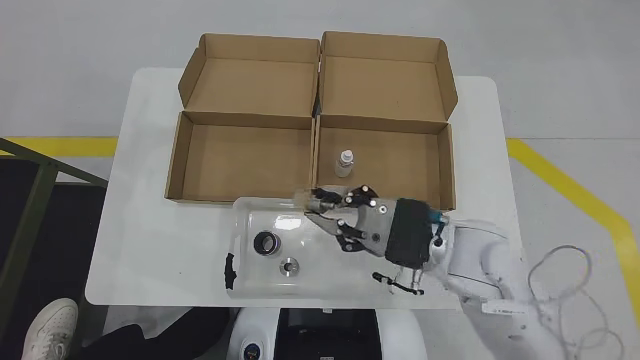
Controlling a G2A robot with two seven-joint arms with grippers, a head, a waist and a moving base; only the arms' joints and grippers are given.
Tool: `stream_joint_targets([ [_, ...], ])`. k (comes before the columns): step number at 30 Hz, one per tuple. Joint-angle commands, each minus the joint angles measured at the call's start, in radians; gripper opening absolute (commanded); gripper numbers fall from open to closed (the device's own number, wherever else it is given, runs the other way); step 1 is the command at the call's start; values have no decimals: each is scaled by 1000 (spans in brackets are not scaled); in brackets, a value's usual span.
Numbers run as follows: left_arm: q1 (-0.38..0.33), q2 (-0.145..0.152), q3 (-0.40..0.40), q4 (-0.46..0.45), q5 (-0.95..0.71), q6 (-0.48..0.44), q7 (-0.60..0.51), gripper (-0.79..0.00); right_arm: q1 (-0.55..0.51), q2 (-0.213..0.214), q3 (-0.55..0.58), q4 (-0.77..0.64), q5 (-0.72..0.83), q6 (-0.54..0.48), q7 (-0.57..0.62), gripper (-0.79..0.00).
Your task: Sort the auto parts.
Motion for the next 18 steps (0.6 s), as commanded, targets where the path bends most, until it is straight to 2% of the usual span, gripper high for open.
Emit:
stream_joint_targets([
  [1, 0, 0, 0, 0, 0, 0, 0, 0, 4, 1, 18, 5, 33, -12, -26, -785],
  [11, 0, 0, 0, 0, 0, 0, 0, 0, -40, 2, 83, -5, 91, -24, -181, -785],
  [18, 0, 0, 0, 0, 0, 0, 0, 0, -46, 2, 91, 6, 105, -43, -202, -785],
])
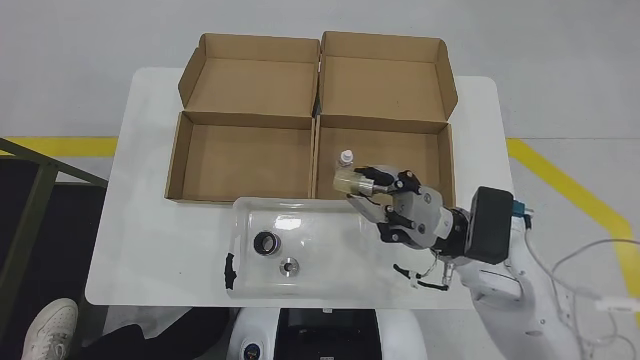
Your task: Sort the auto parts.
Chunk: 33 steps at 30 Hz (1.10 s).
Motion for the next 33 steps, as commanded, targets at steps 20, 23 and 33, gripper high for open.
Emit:
stream_joint_targets([
  [20, 0, 0, 0, 0, 0, 0, 0, 0, -45, 10, 70, 37, -193, 156, 166, -785],
  [23, 0, 0, 0, 0, 0, 0, 0, 0, -44, 12, 82, 67, -228, 181, 201, -785],
  [33, 0, 0, 0, 0, 0, 0, 0, 0, -43, 20, 150, 155, -241, 256, 351, -785],
])
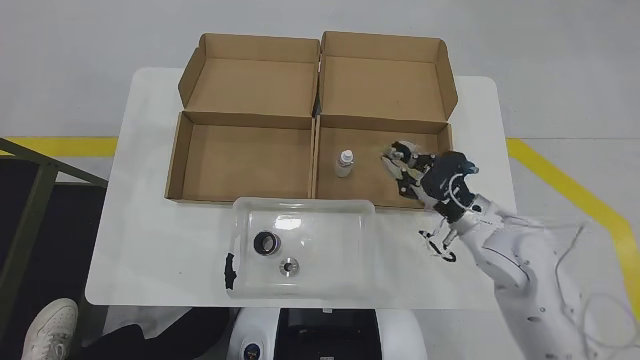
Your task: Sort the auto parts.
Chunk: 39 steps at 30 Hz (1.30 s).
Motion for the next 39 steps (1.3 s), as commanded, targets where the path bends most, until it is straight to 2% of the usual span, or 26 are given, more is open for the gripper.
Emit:
stream_joint_targets([
  [1, 0, 0, 0, 0, 0, 0, 0, 0, 5, 1, 5, 16, 13, 12, 50, -785],
  [7, 0, 0, 0, 0, 0, 0, 0, 0, 78, 1, -16, 81, 63, 20, 224, -785],
  [14, 0, 0, 0, 0, 0, 0, 0, 0, 189, -7, -105, 180, 56, 29, 370, -785],
  [27, 0, 0, 0, 0, 0, 0, 0, 0, 361, -26, -239, 386, 64, -19, 470, -785],
  [37, 0, 0, 0, 0, 0, 0, 0, 0, 416, -34, -289, 432, 57, -23, 487, -785],
  [39, 0, 0, 0, 0, 0, 0, 0, 0, 421, -35, -294, 439, 59, -22, 492, -643],
])
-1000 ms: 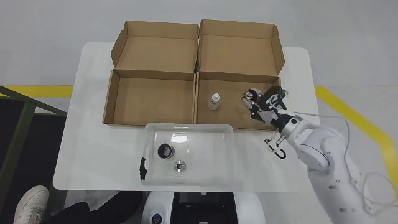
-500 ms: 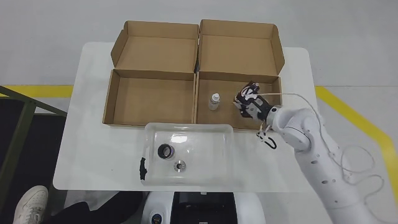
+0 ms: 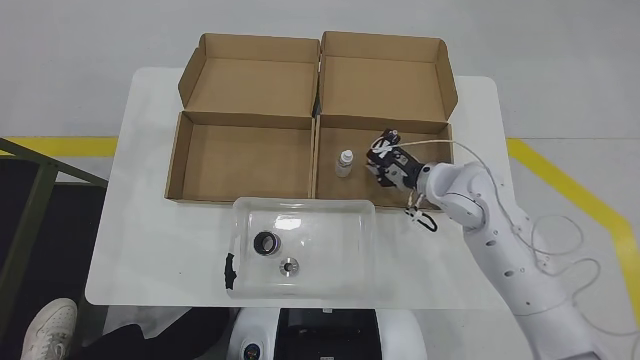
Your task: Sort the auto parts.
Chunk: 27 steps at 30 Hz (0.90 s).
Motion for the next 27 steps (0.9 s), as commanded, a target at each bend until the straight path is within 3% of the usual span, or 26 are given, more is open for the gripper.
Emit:
stream_joint_targets([
  [1, 0, 0, 0, 0, 0, 0, 0, 0, 4, -1, -4, 6, 2, 0, 3, -628],
  [3, 0, 0, 0, 0, 0, 0, 0, 0, 8, -1, -7, 11, 4, -1, 4, -573],
  [7, 0, 0, 0, 0, 0, 0, 0, 0, 12, -1, -12, 15, 3, -2, 9, -369],
  [9, 0, 0, 0, 0, 0, 0, 0, 0, 11, 0, -10, 8, 1, 1, 8, -219],
  [11, 0, 0, 0, 0, 0, 0, 0, 0, 5, 2, -5, -7, -2, 2, 9, -132],
  [21, 0, 0, 0, 0, 0, 0, 0, 0, -124, 32, 103, -288, -63, 9, -4, 0],
  [27, 0, 0, 0, 0, 0, 0, 0, 0, -226, 44, 117, -471, -91, -18, 10, 0],
])
